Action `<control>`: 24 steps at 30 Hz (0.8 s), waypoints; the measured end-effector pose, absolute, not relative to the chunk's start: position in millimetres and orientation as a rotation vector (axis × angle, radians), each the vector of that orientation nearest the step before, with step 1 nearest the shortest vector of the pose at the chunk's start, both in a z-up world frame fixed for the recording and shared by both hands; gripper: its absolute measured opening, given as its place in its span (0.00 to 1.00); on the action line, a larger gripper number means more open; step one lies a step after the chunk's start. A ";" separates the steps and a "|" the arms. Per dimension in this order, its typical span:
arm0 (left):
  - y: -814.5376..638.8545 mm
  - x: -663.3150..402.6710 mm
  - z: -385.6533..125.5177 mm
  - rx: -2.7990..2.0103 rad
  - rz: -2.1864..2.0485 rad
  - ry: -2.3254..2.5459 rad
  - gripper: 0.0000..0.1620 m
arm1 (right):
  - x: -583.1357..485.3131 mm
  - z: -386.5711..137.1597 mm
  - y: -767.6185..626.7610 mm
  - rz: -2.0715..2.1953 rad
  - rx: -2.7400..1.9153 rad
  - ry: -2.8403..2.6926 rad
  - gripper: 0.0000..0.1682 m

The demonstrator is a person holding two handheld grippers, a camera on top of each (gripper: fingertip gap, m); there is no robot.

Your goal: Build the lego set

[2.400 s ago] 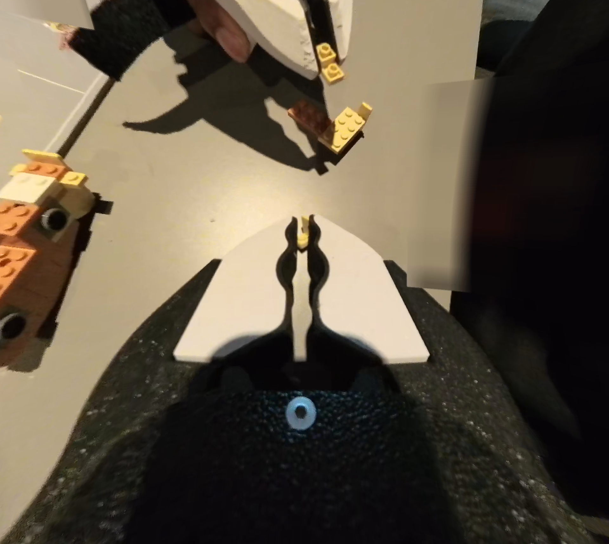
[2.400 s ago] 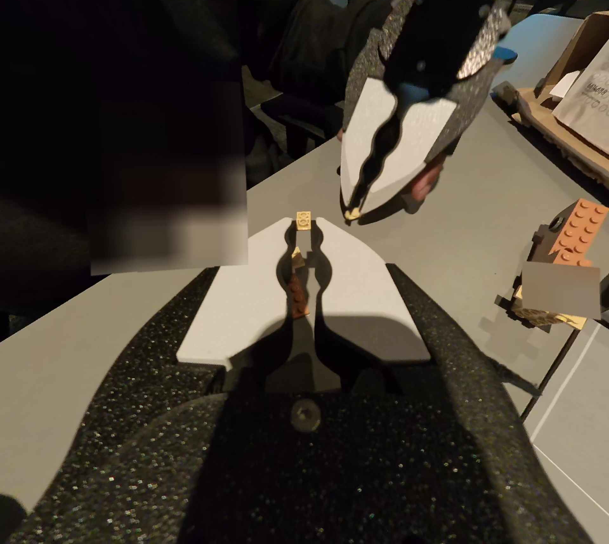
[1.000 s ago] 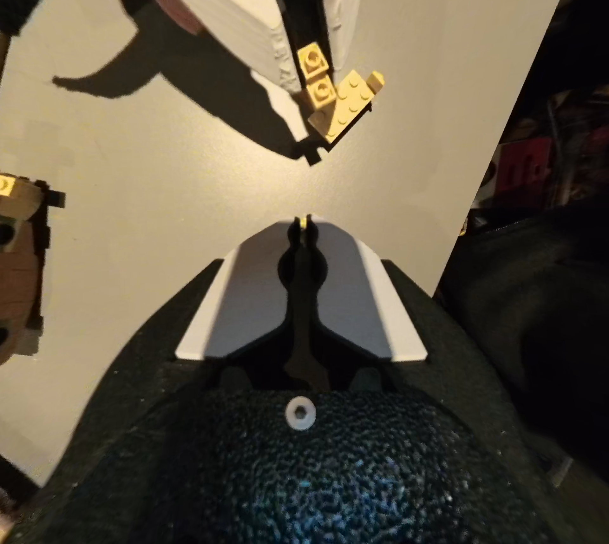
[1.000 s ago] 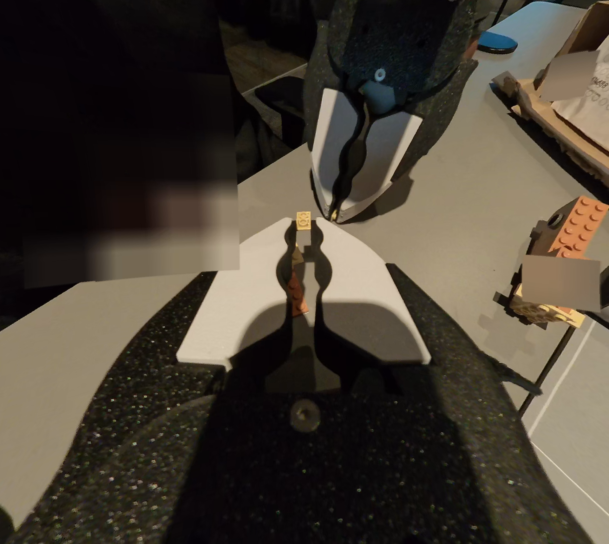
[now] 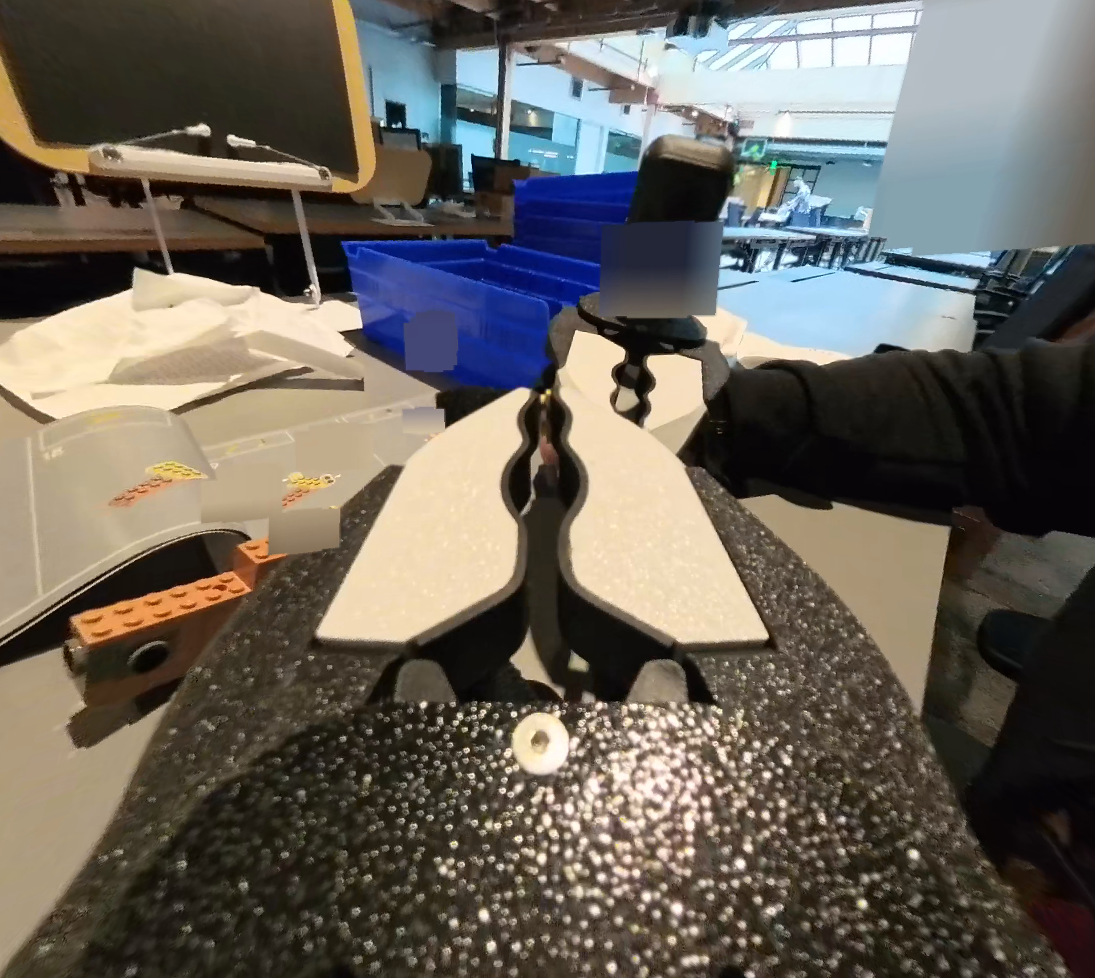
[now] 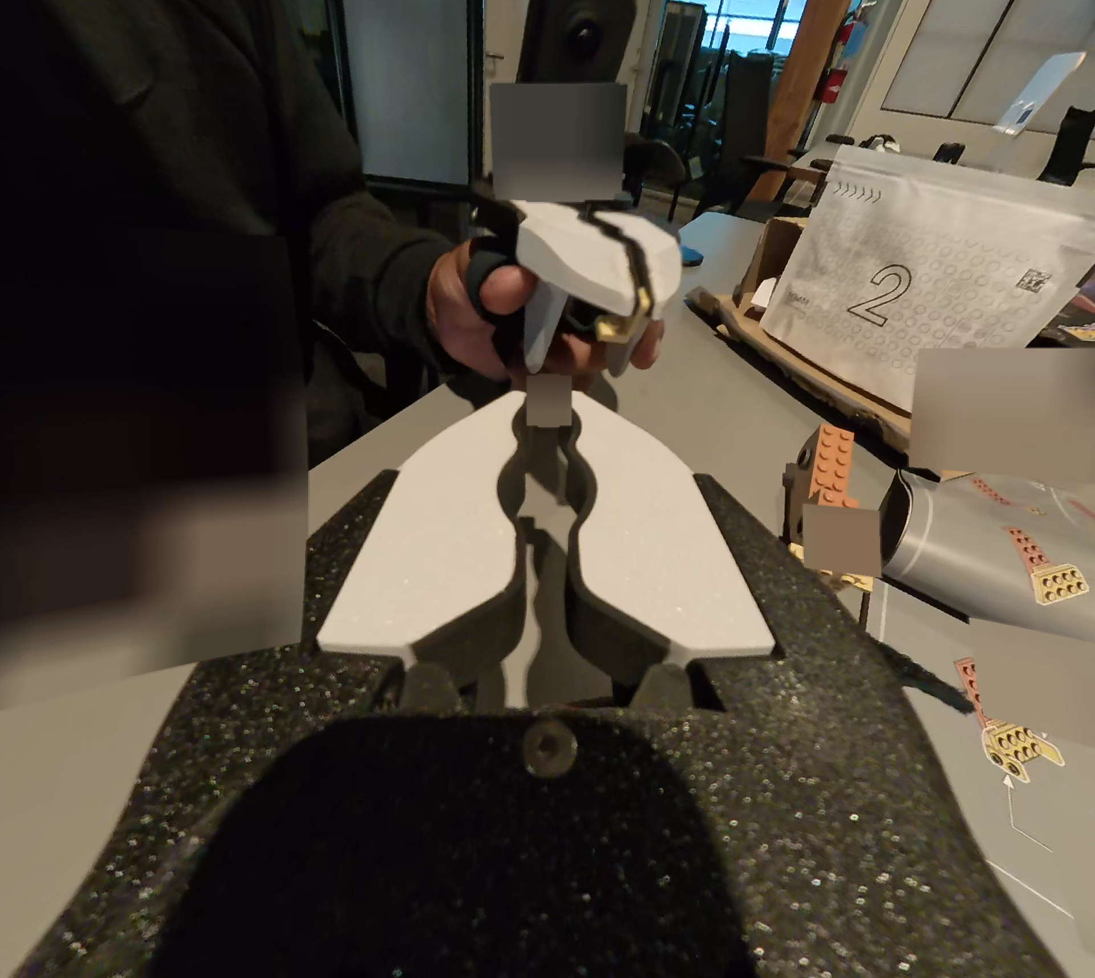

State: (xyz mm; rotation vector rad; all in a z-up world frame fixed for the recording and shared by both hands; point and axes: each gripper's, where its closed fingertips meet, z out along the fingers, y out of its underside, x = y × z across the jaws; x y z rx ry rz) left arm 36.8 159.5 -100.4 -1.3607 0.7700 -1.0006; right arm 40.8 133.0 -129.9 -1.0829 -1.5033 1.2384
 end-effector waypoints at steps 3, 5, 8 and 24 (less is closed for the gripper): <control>153.7 39.4 -100.5 -1.331 -1.012 0.807 0.02 | 41.6 -127.8 134.0 1.256 -1.081 -1.488 0.04; 150.0 42.3 -99.5 -1.309 -1.016 0.831 0.02 | 41.6 -126.9 134.6 1.262 -1.079 -1.481 0.04; 146.3 46.7 -102.0 -1.309 -1.018 0.866 0.02 | 41.3 -127.0 134.6 1.262 -1.079 -1.482 0.04; 144.8 53.6 -107.2 -1.323 -1.011 0.924 0.02 | 42.1 -123.8 136.3 1.296 -1.075 -1.459 0.04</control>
